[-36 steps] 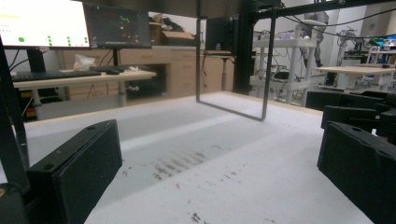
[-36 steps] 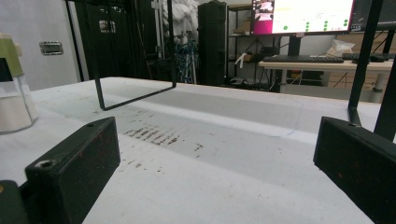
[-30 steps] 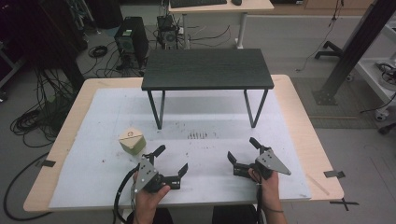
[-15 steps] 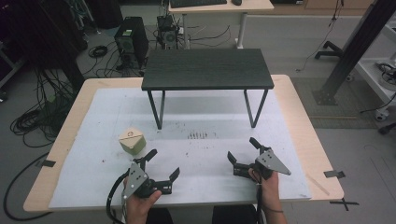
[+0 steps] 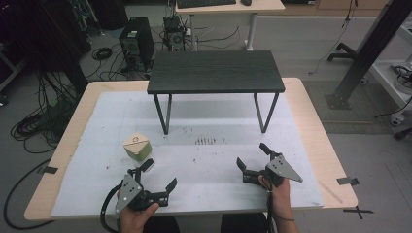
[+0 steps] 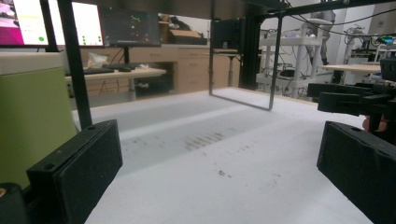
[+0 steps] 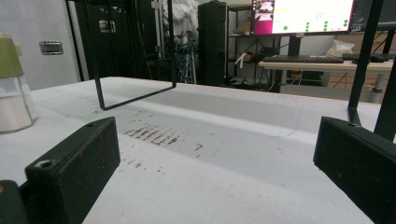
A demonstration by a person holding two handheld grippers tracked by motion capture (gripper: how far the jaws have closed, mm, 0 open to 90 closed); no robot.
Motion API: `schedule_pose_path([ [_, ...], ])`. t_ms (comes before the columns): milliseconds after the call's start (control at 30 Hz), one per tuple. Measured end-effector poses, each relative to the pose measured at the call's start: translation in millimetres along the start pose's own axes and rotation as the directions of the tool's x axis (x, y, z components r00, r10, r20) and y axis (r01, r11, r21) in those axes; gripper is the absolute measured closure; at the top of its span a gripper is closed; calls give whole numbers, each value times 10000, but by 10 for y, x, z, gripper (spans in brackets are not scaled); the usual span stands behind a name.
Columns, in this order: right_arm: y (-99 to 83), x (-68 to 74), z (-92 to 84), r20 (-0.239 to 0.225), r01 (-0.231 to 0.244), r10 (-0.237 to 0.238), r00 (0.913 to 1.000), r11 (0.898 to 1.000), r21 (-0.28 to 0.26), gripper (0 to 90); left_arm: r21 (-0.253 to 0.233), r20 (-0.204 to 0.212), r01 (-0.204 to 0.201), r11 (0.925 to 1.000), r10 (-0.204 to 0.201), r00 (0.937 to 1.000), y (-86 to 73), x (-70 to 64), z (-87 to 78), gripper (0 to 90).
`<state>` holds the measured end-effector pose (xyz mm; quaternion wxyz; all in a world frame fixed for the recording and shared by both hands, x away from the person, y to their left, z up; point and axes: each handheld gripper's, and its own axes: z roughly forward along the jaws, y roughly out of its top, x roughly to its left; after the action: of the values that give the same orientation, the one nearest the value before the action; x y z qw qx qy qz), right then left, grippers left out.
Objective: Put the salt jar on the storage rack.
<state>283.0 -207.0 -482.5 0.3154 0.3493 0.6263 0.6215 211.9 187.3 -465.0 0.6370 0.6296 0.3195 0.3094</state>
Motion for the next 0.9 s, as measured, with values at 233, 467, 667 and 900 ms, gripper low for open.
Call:
schedule_pose_path([
  [233,0,0,1,1,1,-1,10000,10000,7,1,23,-54,-24,10000,24,10000,3,56,-109,5],
  [467,0,0,1,0,5,-5,10000,10000,15,1,-4,-221,-51,10000,51,9997,3,115,-242,6],
  [667,1,0,2,1,12,-12,10000,10000,19,1,-57,-307,24,10000,-26,9995,3,166,-340,9],
  [900,0,2,1,0,-9,9,10000,10000,34,1,-48,-385,19,10000,-20,9993,3,225,-421,9],
])
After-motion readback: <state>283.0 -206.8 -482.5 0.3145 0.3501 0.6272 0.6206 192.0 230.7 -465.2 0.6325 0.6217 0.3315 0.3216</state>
